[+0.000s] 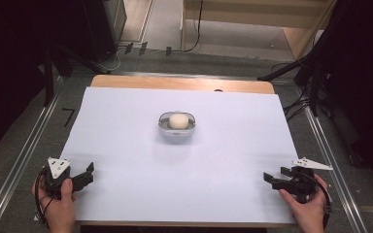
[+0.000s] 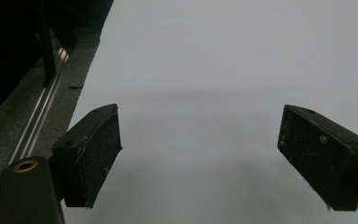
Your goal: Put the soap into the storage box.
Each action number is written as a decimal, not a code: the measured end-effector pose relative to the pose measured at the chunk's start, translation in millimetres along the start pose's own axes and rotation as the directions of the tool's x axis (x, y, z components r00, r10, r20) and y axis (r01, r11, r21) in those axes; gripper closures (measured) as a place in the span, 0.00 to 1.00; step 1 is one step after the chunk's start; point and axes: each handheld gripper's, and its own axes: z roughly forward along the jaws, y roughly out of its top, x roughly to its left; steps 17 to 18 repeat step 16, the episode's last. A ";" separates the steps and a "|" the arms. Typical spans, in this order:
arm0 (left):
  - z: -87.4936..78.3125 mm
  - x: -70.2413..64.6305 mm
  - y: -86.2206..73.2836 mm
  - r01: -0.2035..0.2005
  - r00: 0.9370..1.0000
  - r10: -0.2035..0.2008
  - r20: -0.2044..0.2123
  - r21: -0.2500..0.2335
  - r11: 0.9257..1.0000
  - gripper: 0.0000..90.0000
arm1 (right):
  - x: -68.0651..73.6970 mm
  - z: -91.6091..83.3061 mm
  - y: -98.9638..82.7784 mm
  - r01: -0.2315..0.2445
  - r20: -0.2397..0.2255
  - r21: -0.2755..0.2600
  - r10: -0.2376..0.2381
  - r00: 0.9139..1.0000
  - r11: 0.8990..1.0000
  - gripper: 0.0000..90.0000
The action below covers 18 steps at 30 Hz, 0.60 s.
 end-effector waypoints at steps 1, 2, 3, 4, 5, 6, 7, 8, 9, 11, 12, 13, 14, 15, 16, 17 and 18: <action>0.0 0.1 0.1 0.000 1.000 0.000 0.000 0.001 1.000 0.16 | -0.8 -2.3 -2.2 -0.004 0.011 -0.004 0.004 1.000 1.000 0.24; 0.0 0.2 0.1 0.000 1.000 0.000 0.001 0.003 1.000 0.16 | -2.3 -4.8 -4.0 -0.007 0.021 -0.013 0.007 1.000 1.000 0.24; 0.0 0.2 0.1 0.000 1.000 0.000 0.000 0.003 1.000 0.16 | -3.8 -7.4 -6.0 -0.012 0.026 -0.025 0.013 1.000 1.000 0.25; 0.0 0.2 0.1 0.000 1.000 0.000 0.000 0.003 1.000 0.16 | -3.8 -7.4 -6.0 -0.012 0.026 -0.025 0.013 1.000 1.000 0.25; 0.1 0.3 0.2 0.001 1.000 -0.001 0.001 0.003 1.000 0.16 | -5.7 -9.8 -8.0 -0.015 0.034 -0.035 0.016 0.999 0.999 0.25; 0.2 0.4 0.2 0.001 1.000 -0.001 0.002 0.004 1.000 0.16 | -9.0 -13.2 -12.1 -0.024 0.063 -0.048 0.027 0.998 0.999 0.26; 0.3 0.4 0.2 0.002 1.000 -0.002 0.002 0.004 1.000 0.16 | -11.0 -14.4 -14.5 -0.027 0.079 -0.053 0.031 0.996 0.998 0.26; 0.4 0.5 0.2 0.004 1.000 -0.004 0.003 0.004 1.000 0.16 | -12.7 -15.3 -16.4 -0.030 0.089 -0.055 0.035 0.995 0.998 0.26; 0.5 0.3 0.2 0.005 1.000 -0.005 0.002 0.004 1.000 0.16 | -14.3 -16.5 -17.9 -0.034 0.100 -0.057 0.040 0.994 0.998 0.26; 0.6 0.4 0.3 0.004 1.000 -0.004 0.003 0.005 1.000 0.16 | -16.6 -18.7 -19.8 -0.038 0.102 -0.072 0.045 0.994 0.997 0.26; 0.8 0.4 0.5 0.003 1.000 -0.003 0.002 0.009 1.000 0.16 | -16.6 -18.7 -19.8 -0.038 0.102 -0.072 0.045 0.994 0.997 0.26; 1.1 0.5 0.6 0.002 1.000 -0.002 0.002 0.012 1.000 0.16 | -18.9 -18.8 -20.9 -0.056 0.094 -0.089 0.064 0.994 0.994 0.26; 1.8 0.6 0.9 0.004 1.000 -0.004 0.004 0.021 1.000 0.16 | -19.3 -18.3 -21.2 -0.060 0.091 -0.095 0.068 0.993 0.994 0.26; 2.1 0.9 1.0 0.004 1.000 -0.004 0.008 0.022 1.000 0.16 | -19.1 -18.1 -21.3 -0.061 0.090 -0.096 0.070 0.993 0.993 0.26; 2.1 0.9 1.0 0.004 1.000 -0.004 0.008 0.022 1.000 0.16 | -19.1 -18.1 -21.3 -0.061 0.090 -0.096 0.070 0.993 0.993 0.26; 2.1 0.9 1.0 0.004 1.000 -0.004 0.008 0.022 1.000 0.16 | -19.1 -18.1 -21.3 -0.061 0.090 -0.096 0.070 0.993 0.993 0.26; 2.1 0.9 1.0 0.004 1.000 -0.004 0.008 0.022 1.000 0.16 | -19.1 -18.1 -21.3 -0.061 0.090 -0.096 0.070 0.993 0.993 0.26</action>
